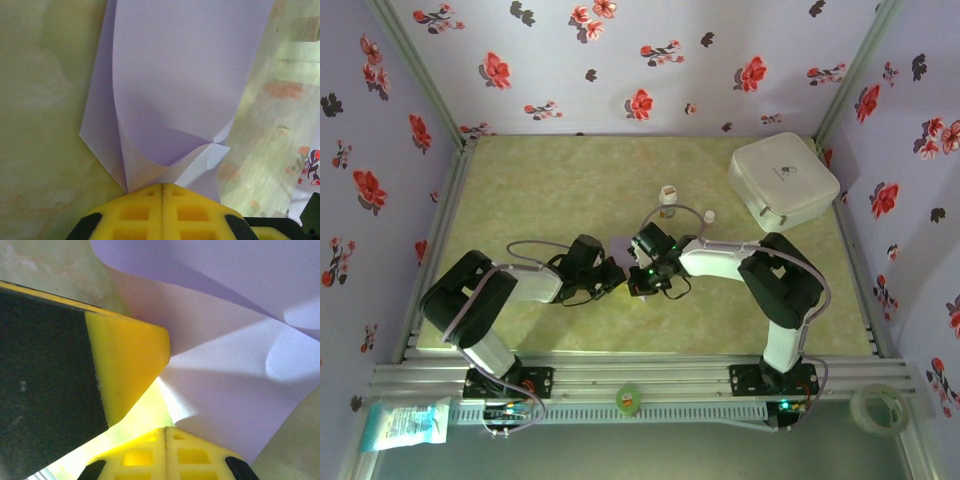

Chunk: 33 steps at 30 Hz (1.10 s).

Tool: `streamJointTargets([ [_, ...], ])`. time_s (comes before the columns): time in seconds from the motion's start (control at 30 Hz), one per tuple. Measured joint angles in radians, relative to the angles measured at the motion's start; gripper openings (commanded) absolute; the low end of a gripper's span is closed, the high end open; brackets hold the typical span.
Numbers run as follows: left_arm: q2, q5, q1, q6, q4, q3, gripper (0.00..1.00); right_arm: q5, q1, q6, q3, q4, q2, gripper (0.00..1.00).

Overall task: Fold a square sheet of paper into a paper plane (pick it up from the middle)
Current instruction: Third fold the triangle at the center of the table.

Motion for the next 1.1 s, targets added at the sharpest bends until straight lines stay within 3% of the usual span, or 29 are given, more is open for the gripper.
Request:
streamJointTargets([
  [0.4, 0.000, 0.000, 0.001, 0.000, 0.000, 0.000, 0.00, 0.015, 0.000, 0.000, -0.008, 0.003, 0.000, 0.03],
  [1.1, 0.008, 0.022, 0.014, 0.000, 0.005, 0.000, 0.00, -0.035, -0.015, 0.026, -0.142, 0.175, -0.052, 0.06],
])
